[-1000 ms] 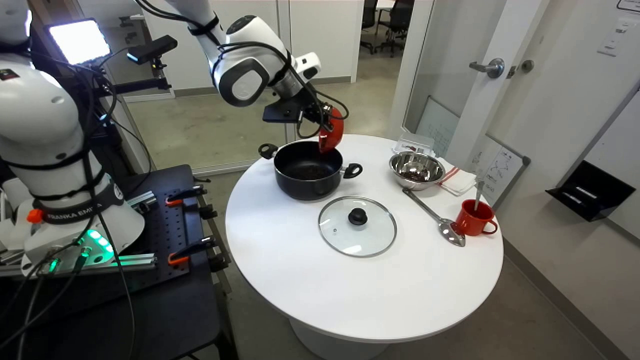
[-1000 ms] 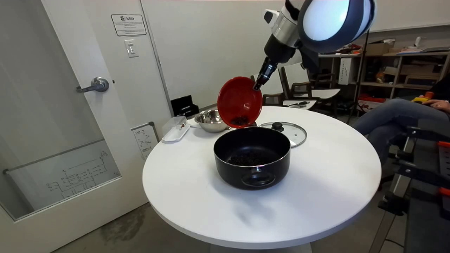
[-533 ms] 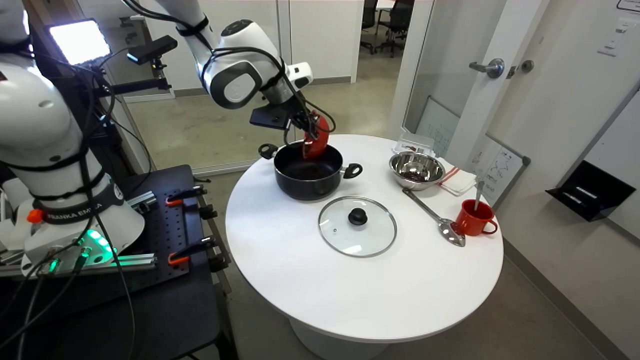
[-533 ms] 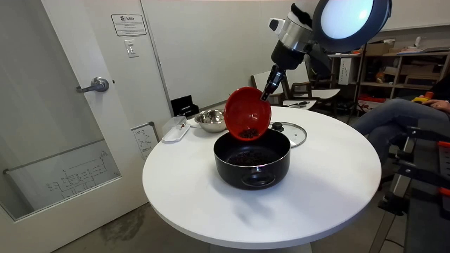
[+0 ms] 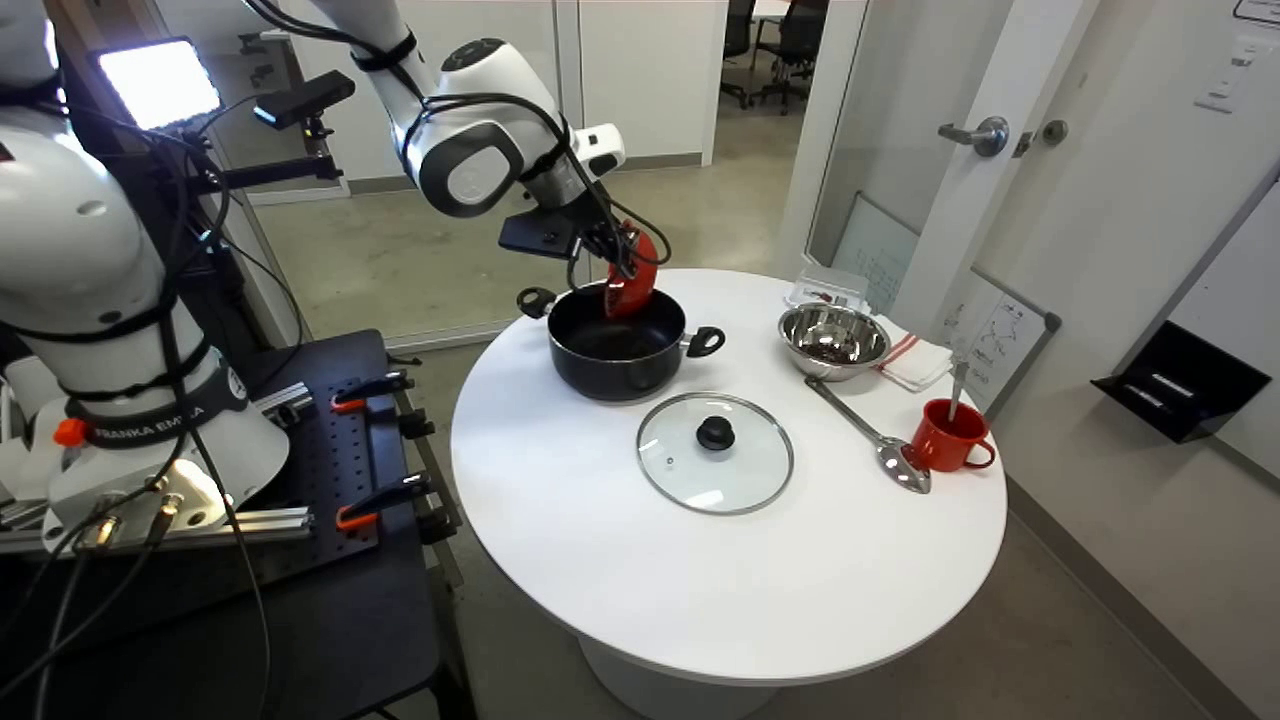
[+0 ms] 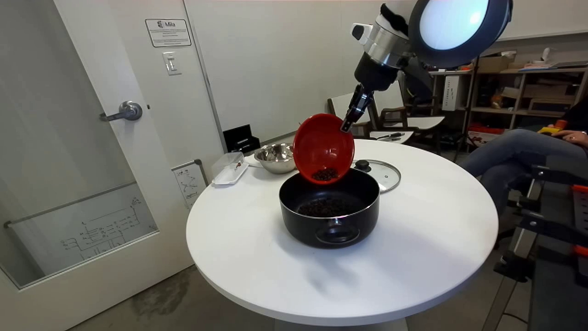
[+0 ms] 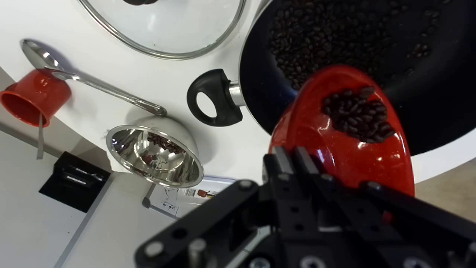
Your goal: Pick up the lid from the pot and put it on the table, then pick up the red bowl and pour it's contents in the pot and pick up the lid and put it back on the pot
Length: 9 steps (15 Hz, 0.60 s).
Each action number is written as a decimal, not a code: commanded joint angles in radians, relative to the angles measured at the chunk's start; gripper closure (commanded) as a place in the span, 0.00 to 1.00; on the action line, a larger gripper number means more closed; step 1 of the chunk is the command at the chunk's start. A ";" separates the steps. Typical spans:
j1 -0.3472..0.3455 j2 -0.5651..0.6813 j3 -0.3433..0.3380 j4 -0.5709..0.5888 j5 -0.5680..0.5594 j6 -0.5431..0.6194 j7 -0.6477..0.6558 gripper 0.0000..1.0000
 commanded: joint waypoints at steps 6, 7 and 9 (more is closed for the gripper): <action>0.000 0.000 0.000 0.000 0.000 0.000 0.000 0.93; 0.000 0.000 0.000 0.000 0.000 0.000 0.000 0.93; -0.009 0.008 0.007 0.008 -0.006 0.019 0.004 0.98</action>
